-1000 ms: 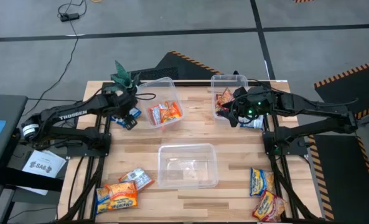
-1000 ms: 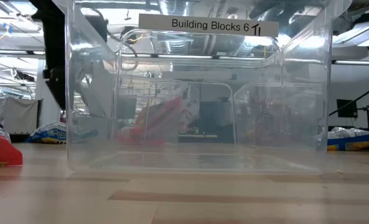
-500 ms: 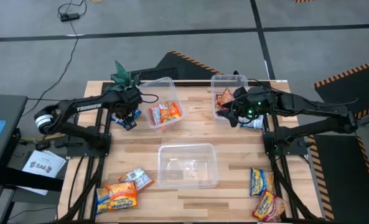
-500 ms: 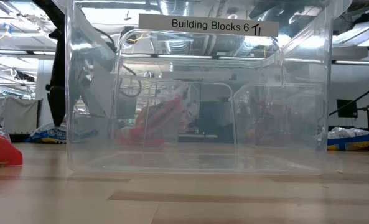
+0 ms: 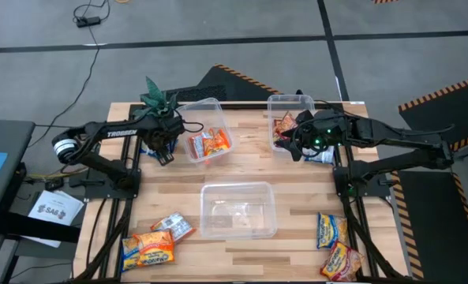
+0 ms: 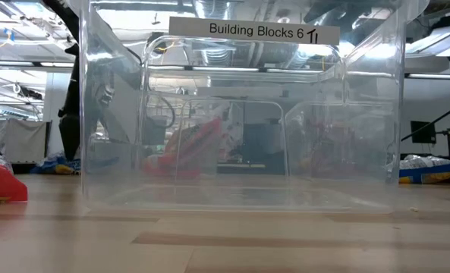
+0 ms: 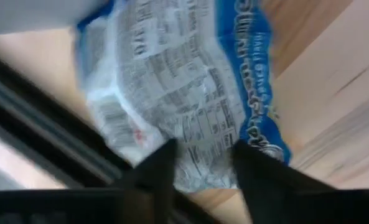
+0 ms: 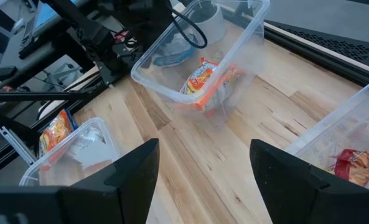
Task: Sort Maruchan noodles
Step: Put the top left blue bag into the bottom transparent bin
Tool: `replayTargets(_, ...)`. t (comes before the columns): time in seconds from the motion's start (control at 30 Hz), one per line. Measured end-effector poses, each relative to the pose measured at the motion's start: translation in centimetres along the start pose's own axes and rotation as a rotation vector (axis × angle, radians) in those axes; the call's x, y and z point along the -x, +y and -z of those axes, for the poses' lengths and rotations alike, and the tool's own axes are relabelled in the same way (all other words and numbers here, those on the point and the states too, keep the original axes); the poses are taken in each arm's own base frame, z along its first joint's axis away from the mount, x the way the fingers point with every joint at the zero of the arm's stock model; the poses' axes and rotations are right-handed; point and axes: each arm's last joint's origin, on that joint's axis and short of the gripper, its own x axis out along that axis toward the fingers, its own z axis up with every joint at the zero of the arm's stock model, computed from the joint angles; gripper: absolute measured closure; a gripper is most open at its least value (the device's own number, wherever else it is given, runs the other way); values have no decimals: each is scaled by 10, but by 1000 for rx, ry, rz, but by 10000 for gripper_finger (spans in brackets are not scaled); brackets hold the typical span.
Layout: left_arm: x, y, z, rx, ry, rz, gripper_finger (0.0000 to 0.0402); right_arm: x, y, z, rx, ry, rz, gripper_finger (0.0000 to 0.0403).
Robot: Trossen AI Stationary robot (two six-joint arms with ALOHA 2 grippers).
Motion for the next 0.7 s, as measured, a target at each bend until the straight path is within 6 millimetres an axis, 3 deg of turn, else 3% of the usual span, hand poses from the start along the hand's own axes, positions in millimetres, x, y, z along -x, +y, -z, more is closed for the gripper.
replayTargets(0.07, 0, 0, 1, 5, 10, 14, 345, 0, 0, 0, 0, 0, 0, 130)
replayTargets(0.13, 2, 0, 1, 14, 9, 37, 384, 0, 0, 0, 0, 0, 0, 130)
replayTargets(0.27, 11, 3, 2, 31, 10, 74, 400, 0, 0, 0, 0, 0, 0, 130)
replayTargets(0.7, 74, 24, 23, 44, -85, 122, 401, 0, 0, 0, 0, 0, 0, 130)
